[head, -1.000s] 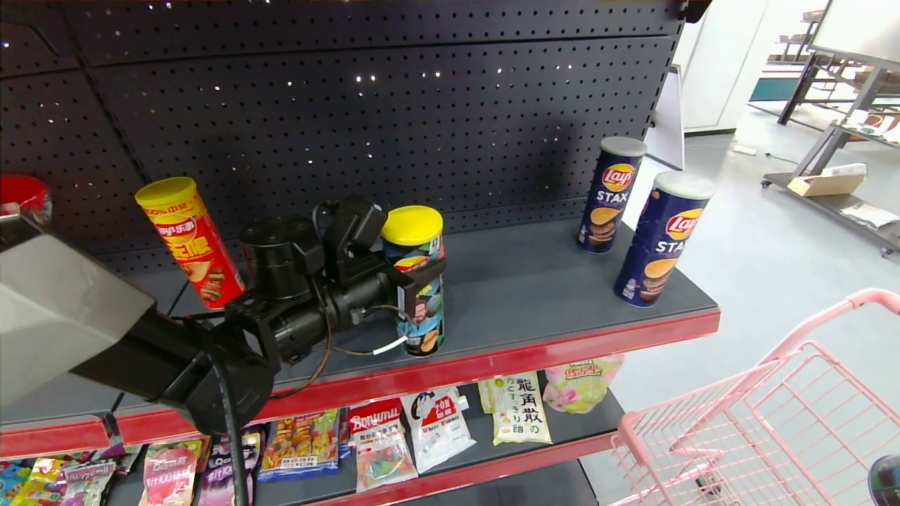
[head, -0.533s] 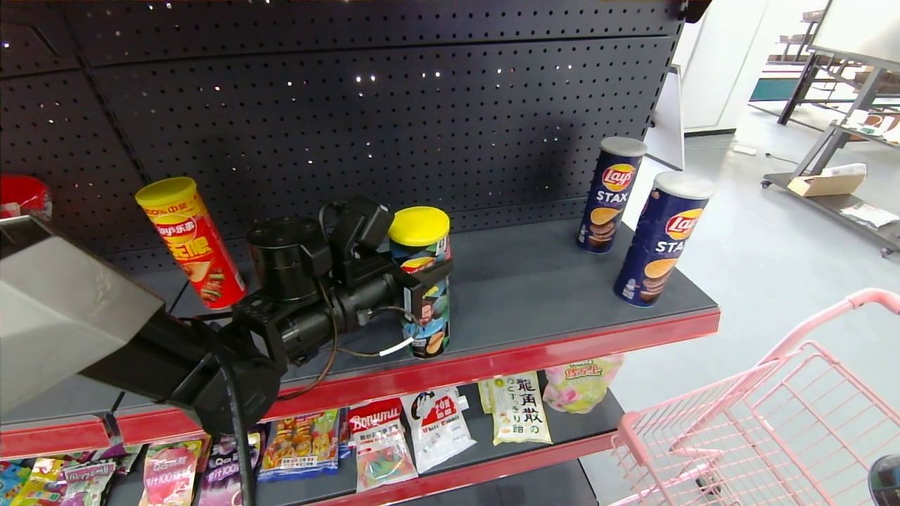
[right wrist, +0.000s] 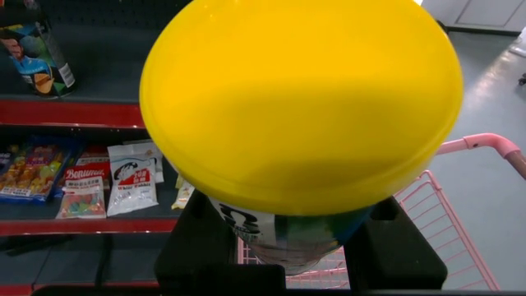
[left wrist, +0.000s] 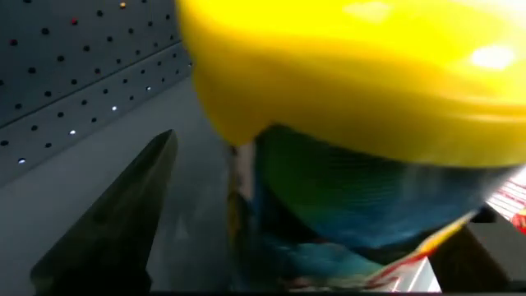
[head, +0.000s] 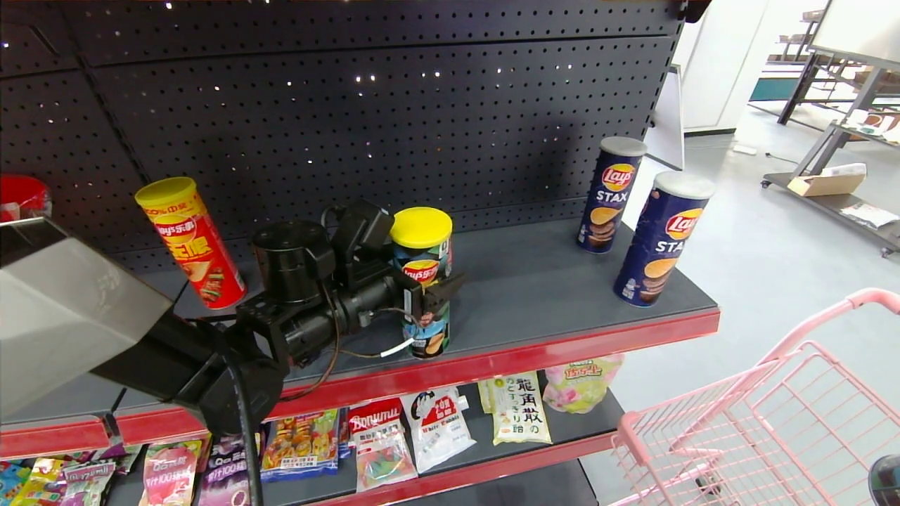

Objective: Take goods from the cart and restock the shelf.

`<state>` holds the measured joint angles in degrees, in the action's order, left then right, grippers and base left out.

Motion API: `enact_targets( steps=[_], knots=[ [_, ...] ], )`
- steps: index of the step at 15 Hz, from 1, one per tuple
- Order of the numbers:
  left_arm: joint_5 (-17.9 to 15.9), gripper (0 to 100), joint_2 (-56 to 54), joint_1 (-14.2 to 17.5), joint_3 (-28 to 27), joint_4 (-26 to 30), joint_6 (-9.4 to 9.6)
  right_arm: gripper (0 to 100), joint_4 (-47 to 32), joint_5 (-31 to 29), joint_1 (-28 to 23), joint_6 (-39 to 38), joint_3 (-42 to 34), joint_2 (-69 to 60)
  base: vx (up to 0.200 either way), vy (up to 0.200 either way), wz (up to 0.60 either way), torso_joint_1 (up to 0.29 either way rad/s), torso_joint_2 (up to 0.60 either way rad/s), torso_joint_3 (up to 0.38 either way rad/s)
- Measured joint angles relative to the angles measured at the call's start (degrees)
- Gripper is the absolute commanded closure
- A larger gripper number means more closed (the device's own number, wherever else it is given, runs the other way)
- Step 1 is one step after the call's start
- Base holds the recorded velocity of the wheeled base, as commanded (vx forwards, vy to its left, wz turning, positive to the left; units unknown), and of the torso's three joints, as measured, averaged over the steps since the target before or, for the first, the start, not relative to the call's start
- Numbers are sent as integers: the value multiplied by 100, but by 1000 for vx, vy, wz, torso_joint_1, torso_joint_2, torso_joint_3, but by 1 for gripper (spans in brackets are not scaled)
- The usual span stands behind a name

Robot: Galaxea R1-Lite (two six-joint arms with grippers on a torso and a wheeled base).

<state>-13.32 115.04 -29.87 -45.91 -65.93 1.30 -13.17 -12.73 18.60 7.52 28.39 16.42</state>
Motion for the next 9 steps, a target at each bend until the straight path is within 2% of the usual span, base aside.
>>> enact_targets(
  steps=[5,9],
  knots=[
    [-5,0,-88,24,112,-318,-9,100,-24,0,0,-9,-15,2,0,0,0,0,0,0],
    [-118,0,-449,228,328,-334,-2,100,-40,0,0,-11,-30,4,0,0,0,0,0,0]
  ],
)
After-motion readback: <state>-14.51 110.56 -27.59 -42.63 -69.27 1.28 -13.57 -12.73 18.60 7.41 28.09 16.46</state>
